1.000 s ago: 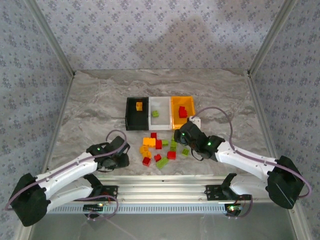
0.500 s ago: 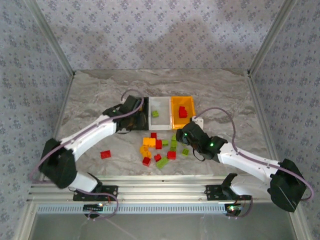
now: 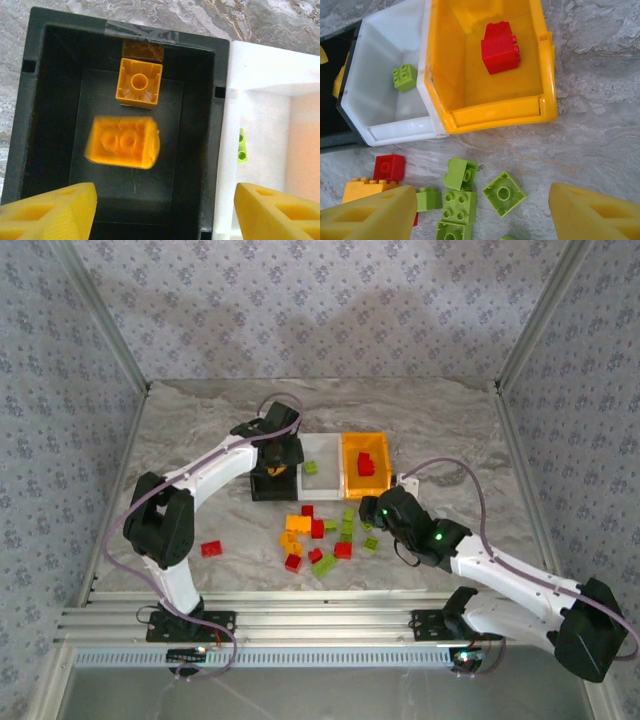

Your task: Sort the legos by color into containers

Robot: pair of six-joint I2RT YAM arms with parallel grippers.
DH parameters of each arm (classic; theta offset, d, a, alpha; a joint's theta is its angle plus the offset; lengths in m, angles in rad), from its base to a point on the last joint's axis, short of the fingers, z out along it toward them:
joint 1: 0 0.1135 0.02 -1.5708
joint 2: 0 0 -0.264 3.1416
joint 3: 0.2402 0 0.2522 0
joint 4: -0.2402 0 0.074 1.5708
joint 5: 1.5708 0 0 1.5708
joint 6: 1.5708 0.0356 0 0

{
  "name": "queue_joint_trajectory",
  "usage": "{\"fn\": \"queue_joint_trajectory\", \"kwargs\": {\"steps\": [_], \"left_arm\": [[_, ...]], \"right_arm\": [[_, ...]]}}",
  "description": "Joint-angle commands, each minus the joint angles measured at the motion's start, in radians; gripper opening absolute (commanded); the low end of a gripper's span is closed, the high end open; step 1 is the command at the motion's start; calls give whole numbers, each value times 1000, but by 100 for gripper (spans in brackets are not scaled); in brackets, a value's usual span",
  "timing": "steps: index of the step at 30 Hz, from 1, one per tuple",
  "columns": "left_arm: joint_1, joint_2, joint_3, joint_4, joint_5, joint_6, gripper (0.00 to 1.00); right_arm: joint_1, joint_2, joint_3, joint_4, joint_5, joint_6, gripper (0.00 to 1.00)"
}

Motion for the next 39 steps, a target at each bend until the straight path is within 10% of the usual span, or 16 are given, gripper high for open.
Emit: {"fn": "queue_joint_trajectory", "kwargs": {"steps": [1, 16, 23, 39], "left_arm": [[1, -36, 23, -48, -4, -3, 77], [12, -623, -531, -167, -14, -177, 93], [164, -842, -810, -218, 36, -221, 95], [241, -626, -913, 13, 3, -164, 75]], "right_arm": [[-7, -26, -7, -38, 29, 25, 72], [-15, -57, -56, -22, 18, 43, 72], [-23, -60, -64, -15, 9, 44, 73], [-33, -78, -60, -23, 0, 41, 73]]}}
